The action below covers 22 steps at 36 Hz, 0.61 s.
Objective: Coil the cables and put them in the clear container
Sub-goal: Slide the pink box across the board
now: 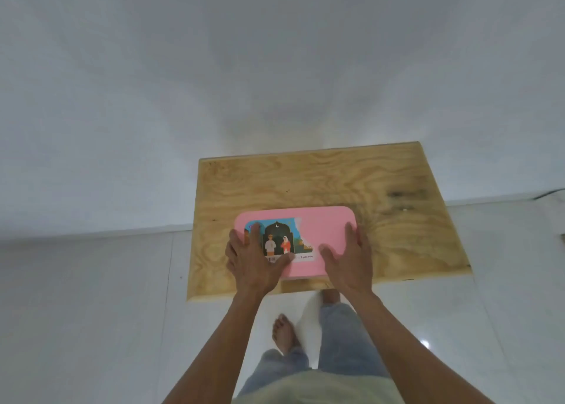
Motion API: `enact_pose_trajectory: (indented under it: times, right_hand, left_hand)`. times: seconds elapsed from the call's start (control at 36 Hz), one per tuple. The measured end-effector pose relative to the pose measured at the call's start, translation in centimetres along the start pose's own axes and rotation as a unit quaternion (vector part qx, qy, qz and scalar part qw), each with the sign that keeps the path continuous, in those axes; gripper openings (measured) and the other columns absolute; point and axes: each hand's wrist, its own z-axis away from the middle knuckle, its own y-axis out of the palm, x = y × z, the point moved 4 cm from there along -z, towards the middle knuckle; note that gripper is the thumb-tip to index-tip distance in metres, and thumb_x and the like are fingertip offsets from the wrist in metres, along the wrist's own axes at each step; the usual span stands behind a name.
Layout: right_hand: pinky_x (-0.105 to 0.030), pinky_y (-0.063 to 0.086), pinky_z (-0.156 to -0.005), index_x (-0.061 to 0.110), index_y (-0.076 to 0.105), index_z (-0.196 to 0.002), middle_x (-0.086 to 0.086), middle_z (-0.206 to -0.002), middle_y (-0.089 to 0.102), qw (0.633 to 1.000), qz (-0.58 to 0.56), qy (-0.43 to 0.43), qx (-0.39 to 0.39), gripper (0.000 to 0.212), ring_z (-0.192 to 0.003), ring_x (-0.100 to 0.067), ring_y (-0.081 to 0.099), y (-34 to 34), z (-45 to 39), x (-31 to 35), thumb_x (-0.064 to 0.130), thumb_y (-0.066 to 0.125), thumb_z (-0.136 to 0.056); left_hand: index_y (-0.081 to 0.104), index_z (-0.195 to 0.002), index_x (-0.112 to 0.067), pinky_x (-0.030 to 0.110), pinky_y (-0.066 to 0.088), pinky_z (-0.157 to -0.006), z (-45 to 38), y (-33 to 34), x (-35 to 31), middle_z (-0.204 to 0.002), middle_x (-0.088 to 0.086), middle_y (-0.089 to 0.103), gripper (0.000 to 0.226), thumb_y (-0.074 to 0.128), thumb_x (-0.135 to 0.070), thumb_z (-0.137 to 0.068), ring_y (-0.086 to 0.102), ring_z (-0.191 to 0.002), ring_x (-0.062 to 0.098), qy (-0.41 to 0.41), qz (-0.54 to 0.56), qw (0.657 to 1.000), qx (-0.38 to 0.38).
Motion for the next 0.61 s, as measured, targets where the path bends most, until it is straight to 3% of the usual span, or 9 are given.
enact_pose_trajectory:
  times: [0.28, 0.61]
  right_hand:
    - [-0.042, 0.021, -0.121, 0.014, 0.018, -0.155, -0.012, -0.164, 0.012, 1.0, -0.004, -0.014, -0.001, 0.079, -0.15, -0.03, 0.015, 0.7, -0.2, -1.0, 0.043, 0.058, -0.094]
    - [-0.046, 0.021, -0.117, 0.014, 0.013, -0.156, -0.015, -0.163, 0.01, 0.999, 0.019, -0.036, -0.008, 0.077, -0.148, -0.035, 0.015, 1.5, -0.2, -1.7, 0.044, 0.052, -0.096]
  left_hand:
    - [0.032, -0.148, -0.028, 0.057, 0.028, -0.111, 0.2, 0.4, 0.3, -0.152, 0.014, 0.016, 0.104, 0.08, -0.064, -0.062, 0.02, -0.138, 0.039, 0.003, -0.004, 1.0, -0.016]
    - [0.032, -0.149, -0.028, 0.055, 0.023, -0.113, 0.5, 1.0, 1.0, -0.157, 0.013, 0.01, 0.103, 0.082, -0.06, -0.065, 0.013, -0.142, 0.037, 0.002, 0.013, 1.0, -0.019]
